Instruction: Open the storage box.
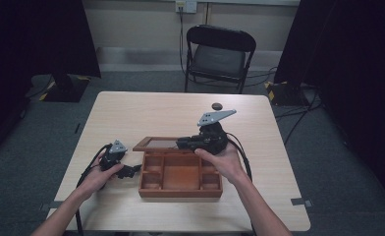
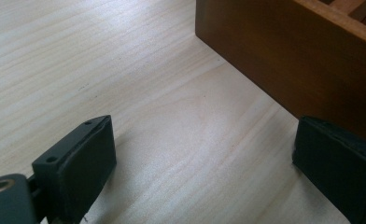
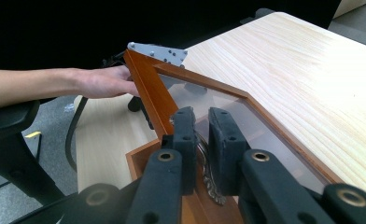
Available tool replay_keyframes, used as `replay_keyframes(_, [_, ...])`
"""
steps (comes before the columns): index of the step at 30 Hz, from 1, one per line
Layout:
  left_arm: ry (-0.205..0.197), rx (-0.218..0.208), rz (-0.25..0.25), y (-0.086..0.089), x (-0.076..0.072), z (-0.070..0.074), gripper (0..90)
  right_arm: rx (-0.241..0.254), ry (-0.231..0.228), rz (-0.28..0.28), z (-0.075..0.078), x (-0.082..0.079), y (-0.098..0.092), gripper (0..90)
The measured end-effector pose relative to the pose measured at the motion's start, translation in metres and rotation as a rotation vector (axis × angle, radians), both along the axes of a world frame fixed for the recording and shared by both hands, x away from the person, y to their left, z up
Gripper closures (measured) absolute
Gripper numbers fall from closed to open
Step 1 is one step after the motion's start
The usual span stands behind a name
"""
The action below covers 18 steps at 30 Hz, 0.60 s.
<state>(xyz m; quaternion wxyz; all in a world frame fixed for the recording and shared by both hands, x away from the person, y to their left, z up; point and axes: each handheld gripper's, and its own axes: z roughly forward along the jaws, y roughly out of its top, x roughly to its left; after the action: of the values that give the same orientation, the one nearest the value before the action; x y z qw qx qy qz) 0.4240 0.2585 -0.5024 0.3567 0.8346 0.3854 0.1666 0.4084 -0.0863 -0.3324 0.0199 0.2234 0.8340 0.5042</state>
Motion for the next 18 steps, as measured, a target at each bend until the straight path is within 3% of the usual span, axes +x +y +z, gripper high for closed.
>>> replay_keyframes(18, [0.000, 0.000, 0.000, 0.0000, 0.0000, 0.0000, 5.4, 0.004, -0.027, -0.030, 0.0038, 0.0045, 0.0007, 80.0])
